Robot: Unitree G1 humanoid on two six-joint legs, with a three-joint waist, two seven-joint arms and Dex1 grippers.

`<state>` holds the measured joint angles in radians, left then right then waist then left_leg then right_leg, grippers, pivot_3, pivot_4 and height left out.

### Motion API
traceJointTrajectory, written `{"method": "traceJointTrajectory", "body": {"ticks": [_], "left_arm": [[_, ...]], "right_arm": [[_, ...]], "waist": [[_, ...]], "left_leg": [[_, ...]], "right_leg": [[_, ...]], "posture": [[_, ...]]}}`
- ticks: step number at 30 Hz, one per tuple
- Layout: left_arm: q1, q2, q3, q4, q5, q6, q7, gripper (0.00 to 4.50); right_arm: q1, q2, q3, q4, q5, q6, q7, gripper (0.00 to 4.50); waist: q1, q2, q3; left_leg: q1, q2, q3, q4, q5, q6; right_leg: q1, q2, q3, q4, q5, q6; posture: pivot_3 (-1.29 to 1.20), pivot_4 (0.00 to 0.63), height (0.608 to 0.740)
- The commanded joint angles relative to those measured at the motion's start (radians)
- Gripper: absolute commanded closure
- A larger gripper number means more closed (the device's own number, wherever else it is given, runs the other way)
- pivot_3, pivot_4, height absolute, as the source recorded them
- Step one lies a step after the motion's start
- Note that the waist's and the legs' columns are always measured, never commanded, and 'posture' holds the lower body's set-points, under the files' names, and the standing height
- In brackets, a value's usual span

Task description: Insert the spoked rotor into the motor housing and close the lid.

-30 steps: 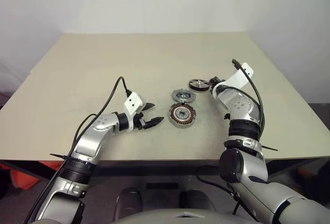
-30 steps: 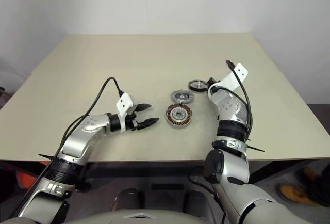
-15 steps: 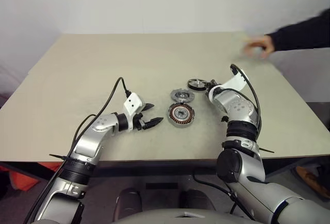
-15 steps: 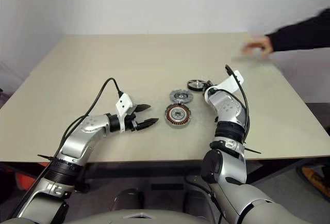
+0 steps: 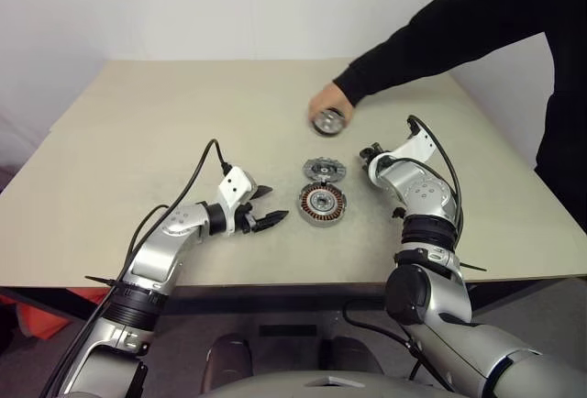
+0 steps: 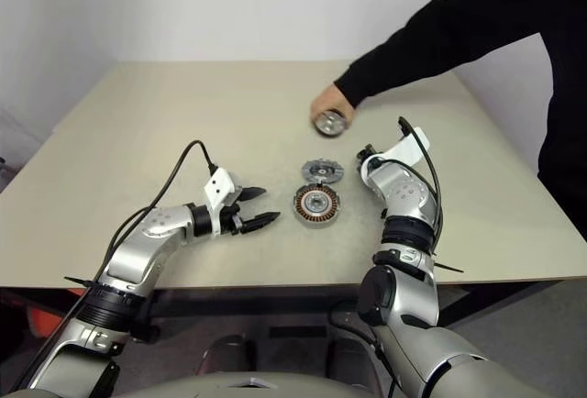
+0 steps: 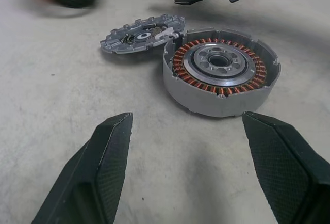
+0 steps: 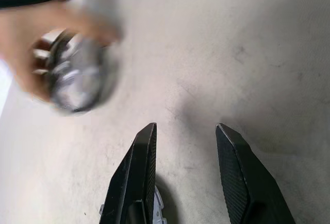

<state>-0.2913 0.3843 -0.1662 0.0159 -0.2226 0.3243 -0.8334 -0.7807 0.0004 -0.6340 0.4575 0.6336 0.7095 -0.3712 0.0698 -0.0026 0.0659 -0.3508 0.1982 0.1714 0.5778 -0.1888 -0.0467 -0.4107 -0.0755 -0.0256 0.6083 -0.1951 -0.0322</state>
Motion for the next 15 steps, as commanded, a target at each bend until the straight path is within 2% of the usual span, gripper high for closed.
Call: {"method": "traceJointTrajectory", "body": {"ticks": [1,5,8,11,15], "left_arm": [[-0.004,0.006,0.007,-0.038,-0.004,-0.014,0.002,0.91],[-0.004,0.006,0.007,-0.037,-0.003,-0.015,0.003,0.91],[-0.004,0.005,0.007,-0.037,-0.002,-0.016,0.003,0.91],[-0.004,0.005,0.006,-0.035,-0.002,-0.017,0.002,0.91],[-0.006,0.004,0.006,-0.034,-0.002,-0.016,0.002,0.91]], "right_arm": [[-0.033,-0.015,0.039,-0.024,0.006,-0.013,0.037,2.51],[-0.018,-0.045,0.110,-0.048,-0.035,-0.022,0.108,2.51],[0.021,-0.111,0.257,-0.081,-0.147,-0.048,0.208,2.51],[0.043,-0.154,0.322,-0.074,-0.214,-0.058,0.232,1.96],[0.066,-0.222,0.420,-0.035,-0.344,-0.139,0.275,0.60]], "waist": [[0.000,0.000,0.000],[0.000,0.000,0.000],[0.001,0.000,0.000],[0.002,0.000,0.000],[0.002,0.000,0.000]], "left_leg": [[0.000,0.000,0.000,0.000,0.000,0.000],[0.000,0.000,0.000,0.000,0.000,0.000],[0.000,0.000,0.000,0.000,0.000,0.000],[-0.001,0.000,0.000,0.000,0.000,0.000],[-0.001,0.000,0.000,0.000,0.000,0.000]], "right_leg": [[0.000,0.000,0.000,0.000,0.000,0.000],[0.000,0.000,0.000,0.000,0.000,0.000],[0.000,0.000,0.000,0.000,0.000,0.000],[0.000,0.000,0.000,0.000,0.000,0.000],[0.000,0.000,0.000,0.000,0.000,0.000]], "posture": [[0.00,0.000,0.740],[0.00,0.000,0.740],[0.00,0.000,0.740],[0.00,0.000,0.740],[0.00,0.000,0.740]]}}
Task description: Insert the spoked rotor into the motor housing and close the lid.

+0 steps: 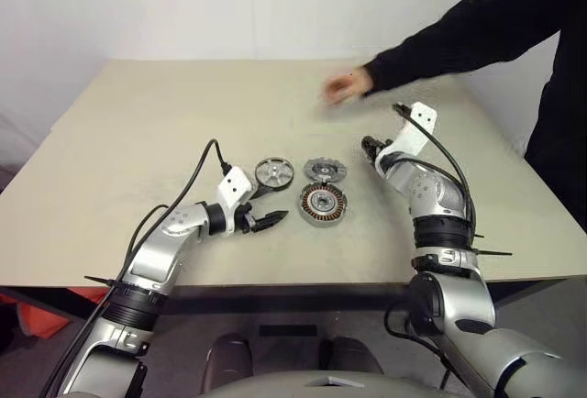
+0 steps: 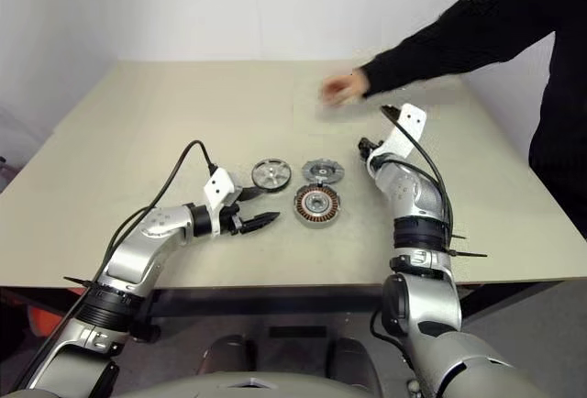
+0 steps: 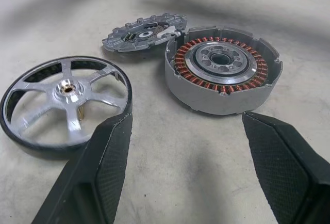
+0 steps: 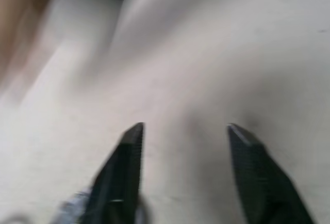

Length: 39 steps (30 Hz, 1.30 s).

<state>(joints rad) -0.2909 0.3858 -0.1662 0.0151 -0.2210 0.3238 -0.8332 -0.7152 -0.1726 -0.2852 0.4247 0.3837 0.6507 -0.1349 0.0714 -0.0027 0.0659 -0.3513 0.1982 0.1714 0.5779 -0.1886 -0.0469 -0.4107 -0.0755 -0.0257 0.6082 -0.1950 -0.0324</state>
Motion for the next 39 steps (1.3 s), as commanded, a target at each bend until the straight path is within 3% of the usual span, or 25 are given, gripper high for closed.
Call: {"method": "traceJointTrajectory", "body": {"ticks": [1,2,6,11,17,26,39], "left_arm": [[-0.007,0.002,0.006,-0.033,-0.003,-0.016,0.002,0.91],[-0.007,0.002,0.006,-0.033,-0.003,-0.015,0.002,0.91],[-0.007,0.002,0.010,-0.027,-0.004,-0.018,0.004,0.91],[-0.012,-0.006,0.039,-0.016,-0.025,-0.011,0.016,0.91],[-0.044,-0.039,0.118,0.020,-0.098,0.034,0.047,0.91],[-0.054,-0.086,0.196,0.049,-0.185,0.147,0.112,0.91],[-0.198,-0.271,0.391,0.170,-0.365,0.398,0.386,0.91]], "right_arm": [[0.006,-0.067,0.101,0.002,-0.126,-0.105,0.061,0.20],[0.012,-0.086,0.129,0.002,-0.155,-0.133,0.085,0.02],[0.042,-0.158,0.216,-0.022,-0.229,-0.222,0.217,0.02],[0.105,-0.271,0.265,-0.113,-0.209,-0.266,0.496,0.02],[0.184,-0.387,0.271,-0.204,-0.169,-0.241,0.746,0.02],[0.311,-0.499,0.264,-0.351,-0.121,-0.257,0.999,0.02],[0.318,-0.499,0.249,-0.385,-0.130,-0.235,1.000,0.02]], "waist": [[0.000,0.000,0.000],[0.000,0.000,0.000],[0.000,0.000,0.000],[0.000,0.000,0.000],[0.004,0.000,0.000],[0.009,0.000,0.000],[0.018,0.000,0.000]], "left_leg": [[0.000,0.000,0.000,0.000,0.000,0.000],[0.000,0.000,0.000,0.000,0.000,0.000],[0.000,0.000,0.000,0.000,0.000,0.000],[0.000,0.000,0.000,0.000,-0.001,0.002],[0.000,0.002,0.000,0.002,-0.004,0.007],[0.001,0.005,0.000,0.003,-0.004,0.008],[0.001,0.005,0.000,0.006,-0.005,0.009]], "right_leg": [[0.000,0.000,0.000,0.000,0.000,0.000],[0.000,0.000,0.000,0.000,0.000,0.000],[0.000,0.000,0.000,0.000,0.000,0.000],[0.000,0.000,0.000,0.000,0.000,0.000],[0.002,0.000,0.000,0.000,0.001,-0.001],[0.004,0.000,-0.001,-0.001,0.001,-0.001],[0.004,0.000,-0.001,-0.001,0.001,-0.002]], "posture": [[0.00,0.000,0.740],[0.00,0.000,0.740],[0.00,0.000,0.740],[0.00,0.000,0.740],[0.00,0.000,0.740],[0.00,0.000,0.740],[0.00,0.000,0.740]]}}
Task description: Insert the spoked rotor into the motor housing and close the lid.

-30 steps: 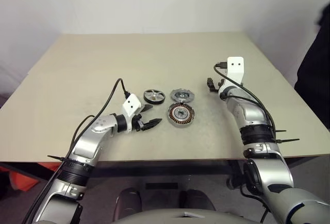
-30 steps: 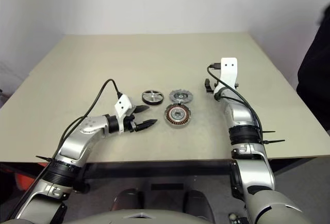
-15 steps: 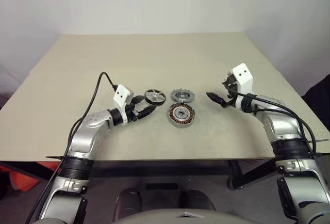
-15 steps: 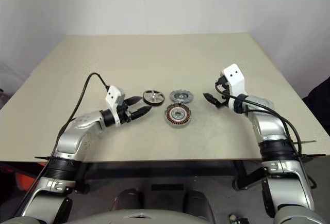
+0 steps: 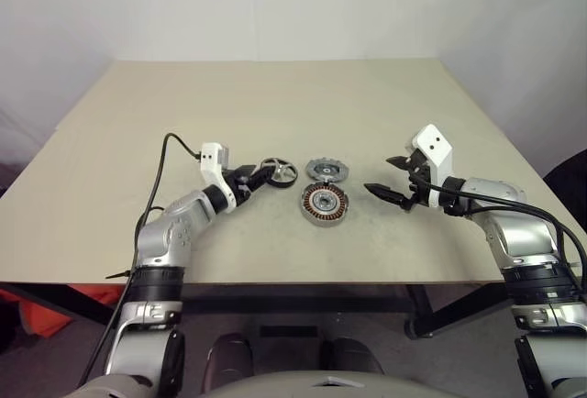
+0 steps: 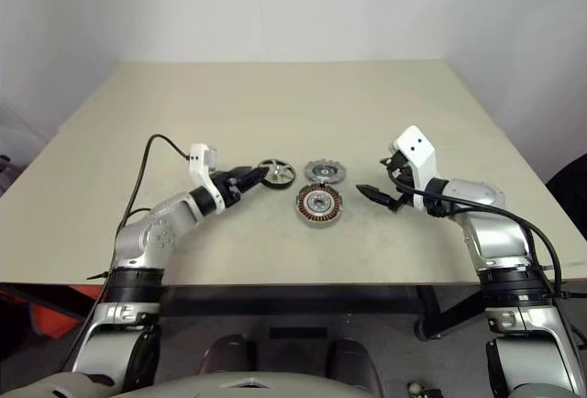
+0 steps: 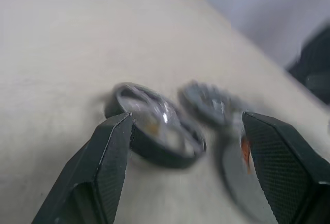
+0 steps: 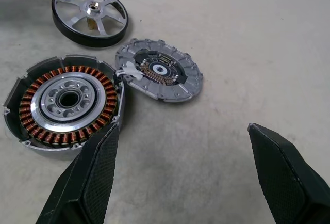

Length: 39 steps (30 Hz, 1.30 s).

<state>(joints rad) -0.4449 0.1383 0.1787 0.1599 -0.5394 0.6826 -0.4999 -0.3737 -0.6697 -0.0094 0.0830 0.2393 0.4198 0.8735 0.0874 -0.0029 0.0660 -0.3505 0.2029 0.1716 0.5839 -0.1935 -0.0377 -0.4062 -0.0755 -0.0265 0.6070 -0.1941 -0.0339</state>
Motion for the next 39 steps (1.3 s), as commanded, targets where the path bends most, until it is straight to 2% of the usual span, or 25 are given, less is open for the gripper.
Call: {"method": "traceJointTrajectory", "body": {"ticks": [1,9,18,26,27,28,37,39], "left_arm": [[-0.054,-0.034,0.056,0.043,-0.051,0.049,0.072,0.91],[-0.114,-0.089,0.134,0.161,-0.089,0.122,0.196,0.91],[-0.181,-0.143,0.187,0.234,-0.151,0.166,0.226,0.91],[-0.196,-0.155,0.188,0.280,-0.143,0.174,0.250,0.91],[-0.193,-0.154,0.188,0.277,-0.144,0.176,0.251,1.30],[-0.187,-0.152,0.188,0.271,-0.146,0.180,0.252,1.49],[-0.153,-0.128,0.192,0.245,-0.152,0.188,0.253,1.49],[-0.152,-0.131,0.196,0.247,-0.153,0.184,0.261,1.86]], "right_arm": [[-0.025,-0.001,-0.028,-0.044,0.015,-0.003,-0.012,0.02],[-0.025,0.004,-0.037,-0.053,0.018,0.001,-0.039,0.02],[-0.027,0.008,-0.033,-0.052,0.017,0.001,-0.049,0.02],[-0.031,0.007,-0.037,-0.045,0.013,-0.001,-0.058,0.02],[-0.032,0.007,-0.038,-0.045,0.013,0.000,-0.058,0.00],[-0.032,0.007,-0.038,-0.045,0.013,0.000,-0.060,0.00],[-0.047,0.018,-0.026,-0.028,0.006,-0.006,-0.070,0.00],[-0.054,0.020,-0.026,-0.022,0.004,-0.006,-0.073,0.00]], "waist": [[0.004,0.000,0.000],[0.010,0.000,0.000],[0.012,0.000,0.000],[0.011,-0.001,0.001],[0.011,-0.001,0.001],[0.011,-0.001,0.001],[0.010,-0.001,0.001],[0.010,-0.001,0.001]], "left_leg": [[0.000,0.000,0.000,0.000,0.000,0.000],[-0.001,-0.001,0.000,0.000,-0.001,0.002],[-0.001,-0.001,0.000,0.000,-0.001,0.002],[-0.002,-0.003,0.000,0.000,-0.001,0.003],[-0.002,-0.003,0.000,0.000,-0.001,0.003],[-0.002,-0.003,0.000,0.000,-0.001,0.003],[-0.002,-0.003,0.000,0.000,-0.001,0.003],[-0.002,-0.002,0.000,0.000,-0.001,0.003]], "right_leg": [[0.000,0.000,0.000,0.000,0.000,0.000],[0.000,0.000,0.000,-0.001,0.000,0.000],[0.000,0.000,-0.001,-0.002,-0.001,0.001],[0.000,0.000,-0.001,-0.002,0.000,0.000],[0.000,0.000,-0.001,-0.002,0.000,0.000],[0.000,0.000,-0.001,-0.002,0.000,0.000],[0.000,0.000,-0.001,-0.002,-0.001,0.002],[0.000,0.000,-0.001,-0.002,-0.001,0.002]], "posture": [[0.00,0.000,0.740],[0.00,0.000,0.740],[0.00,0.000,0.740],[0.00,0.000,0.740],[0.00,0.000,0.740],[0.00,0.000,0.740],[0.00,0.000,0.740],[0.00,0.000,0.740]]}}
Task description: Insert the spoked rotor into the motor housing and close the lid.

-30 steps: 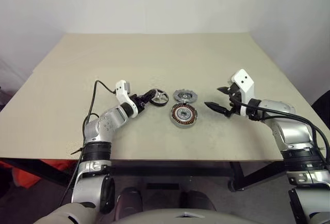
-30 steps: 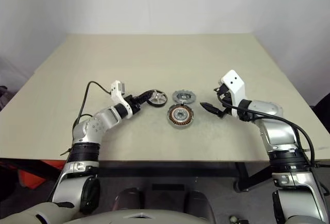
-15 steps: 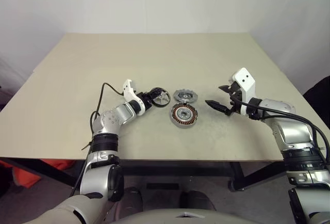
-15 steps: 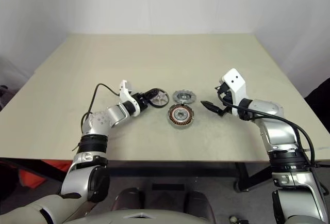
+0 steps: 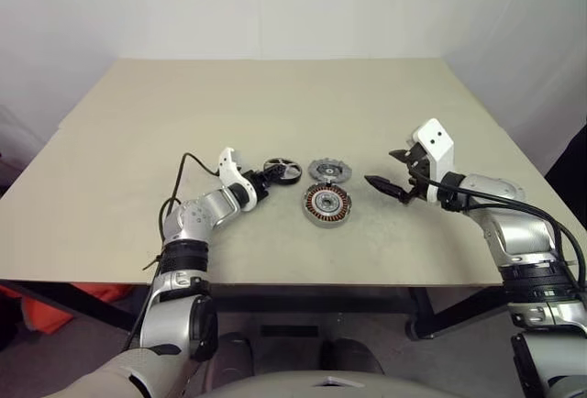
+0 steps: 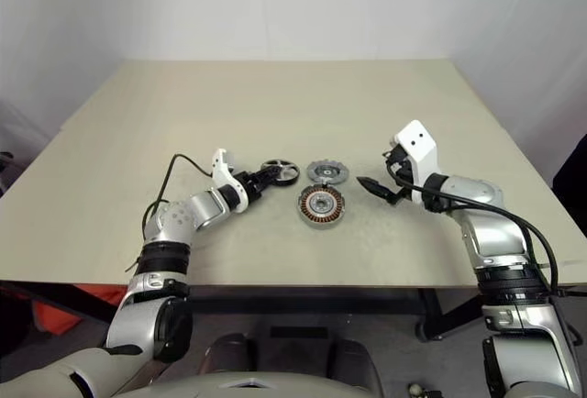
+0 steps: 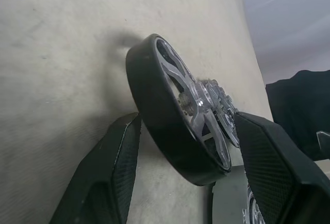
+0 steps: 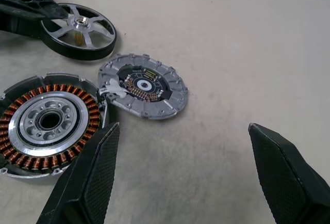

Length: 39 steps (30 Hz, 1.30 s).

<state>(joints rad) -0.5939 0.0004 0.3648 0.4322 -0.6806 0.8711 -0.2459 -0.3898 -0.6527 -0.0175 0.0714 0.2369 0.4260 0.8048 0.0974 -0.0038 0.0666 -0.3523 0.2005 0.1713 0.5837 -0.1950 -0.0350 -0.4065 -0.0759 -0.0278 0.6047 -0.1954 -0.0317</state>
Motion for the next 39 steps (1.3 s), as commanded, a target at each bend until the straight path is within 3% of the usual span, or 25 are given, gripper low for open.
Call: {"method": "traceJointTrajectory", "body": {"ticks": [1,5,18,21,24,29,34,39], "left_arm": [[-0.003,0.006,0.010,-0.024,-0.011,-0.007,0.010,2.07],[-0.004,0.001,-0.004,-0.027,-0.008,-0.008,0.008,3.41],[0.004,0.007,-0.003,-0.035,-0.034,-0.014,-0.016,3.41],[0.010,0.007,0.008,-0.045,-0.053,-0.004,-0.015,4.06],[0.016,0.005,0.024,-0.071,-0.090,0.023,-0.013,4.07],[0.019,-0.001,0.110,-0.129,-0.229,0.093,-0.011,4.07],[-0.008,-0.030,0.212,-0.173,-0.456,0.199,0.037,4.07],[0.000,-0.061,0.113,-0.229,-0.554,0.390,0.093,4.07]], "right_arm": [[-0.040,0.004,-0.018,-0.009,0.006,-0.012,-0.005,0.00],[-0.046,0.006,-0.020,-0.005,0.003,-0.014,-0.008,0.00],[-0.058,0.008,-0.020,0.026,-0.020,-0.007,-0.037,0.00],[-0.059,0.005,-0.018,0.034,-0.029,-0.011,-0.040,0.00],[-0.058,0.002,-0.019,0.037,-0.032,-0.010,-0.040,0.00],[-0.051,-0.009,-0.019,0.054,-0.052,0.000,-0.049,0.00],[-0.022,-0.038,-0.005,0.057,-0.083,0.004,-0.042,0.00],[0.012,-0.067,0.005,0.043,-0.102,0.008,-0.021,0.00]], "waist": [[0.000,0.000,0.000],[0.002,0.000,0.000],[0.002,0.000,0.000],[0.000,0.000,0.000],[-0.001,0.000,0.000],[0.000,0.000,0.000],[0.001,-0.001,0.000],[0.006,-0.001,0.001]], "left_leg": [[0.000,0.000,0.000,0.000,0.000,0.000],[0.000,0.000,0.000,0.000,0.000,0.000],[0.001,0.001,0.000,0.000,0.000,0.000],[0.001,0.001,0.000,0.000,0.000,0.000],[0.001,0.001,0.000,-0.001,0.000,0.000],[0.000,0.001,0.000,-0.001,0.000,0.000],[-0.001,0.000,0.000,-0.001,-0.001,0.001],[-0.001,-0.001,0.000,-0.001,-0.001,0.001]], "right_leg": [[0.000,0.000,0.000,0.000,0.000,0.000],[0.000,0.000,0.000,0.000,0.000,0.000],[0.001,-0.001,0.000,0.000,-0.002,0.003],[0.001,-0.001,0.000,0.000,-0.002,0.003],[0.001,0.000,0.000,0.000,-0.002,0.004],[0.000,0.000,0.000,0.000,-0.001,0.001],[0.000,-0.001,0.000,-0.002,0.001,-0.002],[0.000,-0.001,0.000,-0.002,0.001,-0.001]], "posture": [[0.00,0.000,0.740],[0.00,0.000,0.740],[0.00,0.000,0.740],[0.00,0.000,0.740],[0.00,0.000,0.740],[0.00,0.000,0.740],[0.00,0.000,0.740],[0.00,0.000,0.740]]}}
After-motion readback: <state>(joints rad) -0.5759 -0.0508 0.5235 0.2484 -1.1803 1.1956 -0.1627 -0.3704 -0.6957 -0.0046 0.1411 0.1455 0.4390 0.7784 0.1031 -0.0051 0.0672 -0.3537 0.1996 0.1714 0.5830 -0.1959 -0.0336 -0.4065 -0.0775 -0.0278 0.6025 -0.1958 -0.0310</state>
